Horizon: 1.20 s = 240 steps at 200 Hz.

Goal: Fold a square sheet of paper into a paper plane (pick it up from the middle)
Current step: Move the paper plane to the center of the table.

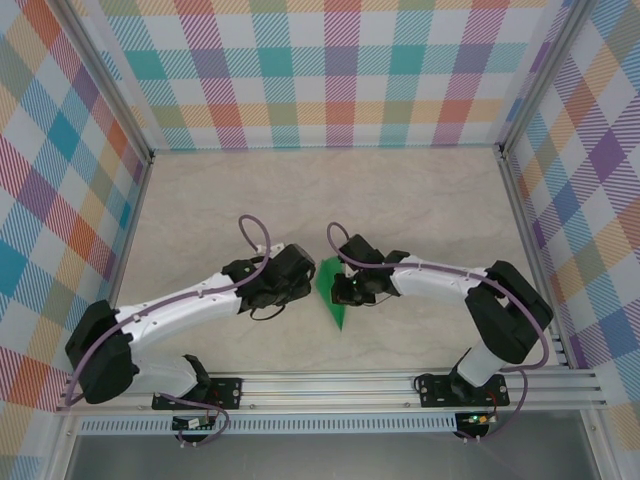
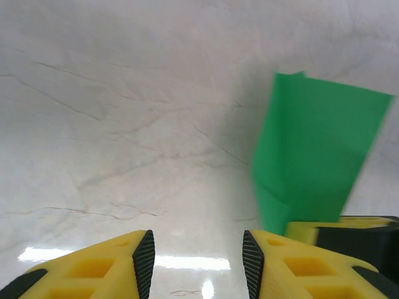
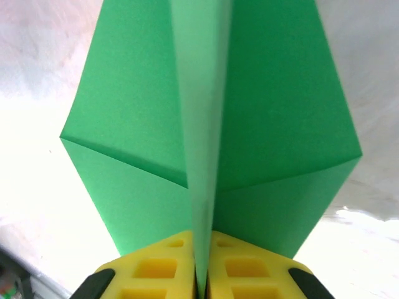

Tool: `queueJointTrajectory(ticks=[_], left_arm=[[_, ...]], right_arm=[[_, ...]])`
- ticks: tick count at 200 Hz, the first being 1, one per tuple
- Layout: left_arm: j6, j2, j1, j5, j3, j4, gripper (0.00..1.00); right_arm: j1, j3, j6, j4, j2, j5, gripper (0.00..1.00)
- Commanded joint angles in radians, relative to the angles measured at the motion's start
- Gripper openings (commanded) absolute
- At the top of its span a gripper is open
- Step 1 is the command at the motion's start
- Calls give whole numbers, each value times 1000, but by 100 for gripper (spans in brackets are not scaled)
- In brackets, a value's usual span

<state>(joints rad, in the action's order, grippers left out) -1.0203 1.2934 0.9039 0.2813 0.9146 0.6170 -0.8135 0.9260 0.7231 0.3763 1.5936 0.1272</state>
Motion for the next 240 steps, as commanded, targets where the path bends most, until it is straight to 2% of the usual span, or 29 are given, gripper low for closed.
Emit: queueJointTrajectory(ticks=[1, 34, 84, 156, 240], left_arm=[[-67, -69, -36, 97, -69, 59, 45], [-87, -153, -75, 98, -138, 59, 47], [-84, -218, -98, 111, -170, 79, 48], [-81, -237, -112, 108, -188, 77, 49], [-67, -231, -116, 91, -185, 69, 50]], right_arm=[[-4, 96, -52, 224, -7, -185, 11], [-6, 210, -88, 325, 107, -261, 12], [-6, 259, -111, 287, 211, -244, 13], [-6, 212, -81, 241, 262, -233, 20], [-6, 135, -35, 176, 298, -202, 20]])
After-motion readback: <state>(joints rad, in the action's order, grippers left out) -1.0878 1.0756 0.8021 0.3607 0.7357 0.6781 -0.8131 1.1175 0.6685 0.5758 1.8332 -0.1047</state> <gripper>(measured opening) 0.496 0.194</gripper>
